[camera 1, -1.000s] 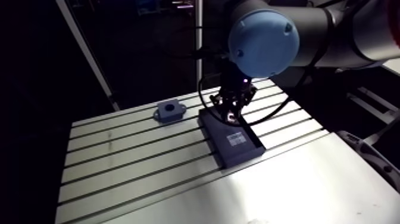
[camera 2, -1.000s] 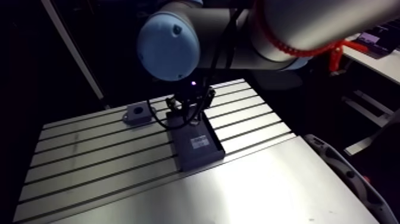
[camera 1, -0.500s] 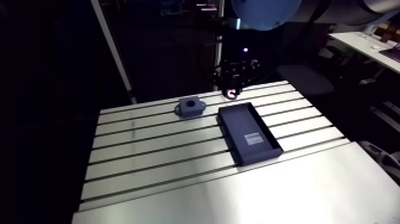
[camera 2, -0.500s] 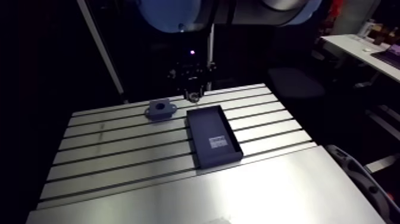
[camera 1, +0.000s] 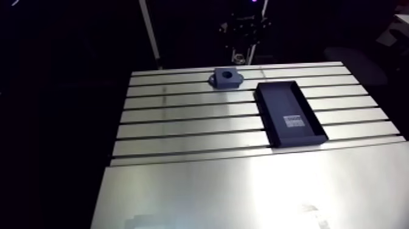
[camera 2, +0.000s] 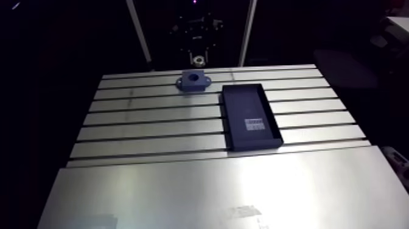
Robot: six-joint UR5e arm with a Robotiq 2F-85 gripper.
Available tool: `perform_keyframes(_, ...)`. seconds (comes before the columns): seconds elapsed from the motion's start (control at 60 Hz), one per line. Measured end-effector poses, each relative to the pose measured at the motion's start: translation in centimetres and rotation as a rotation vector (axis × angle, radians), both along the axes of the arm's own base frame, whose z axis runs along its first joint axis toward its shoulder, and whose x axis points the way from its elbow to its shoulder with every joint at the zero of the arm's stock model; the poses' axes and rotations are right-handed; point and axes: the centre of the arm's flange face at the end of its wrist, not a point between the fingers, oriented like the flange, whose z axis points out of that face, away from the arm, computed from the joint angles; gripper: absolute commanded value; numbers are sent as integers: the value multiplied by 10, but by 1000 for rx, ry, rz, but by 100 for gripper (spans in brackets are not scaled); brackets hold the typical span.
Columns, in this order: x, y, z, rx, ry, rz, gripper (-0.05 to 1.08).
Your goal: Pick up the bearing and press it into the housing until flush.
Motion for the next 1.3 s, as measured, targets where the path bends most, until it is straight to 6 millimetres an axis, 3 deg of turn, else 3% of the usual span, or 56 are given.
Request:
perform_keyframes(0.55,-25,-12,-22,1,-27,8,81)
perform_keyframes(0.95,-32,-14,-47,1,-47,11,82)
perform_keyframes(1.3,-35,-16,-57,0,-40,14,82)
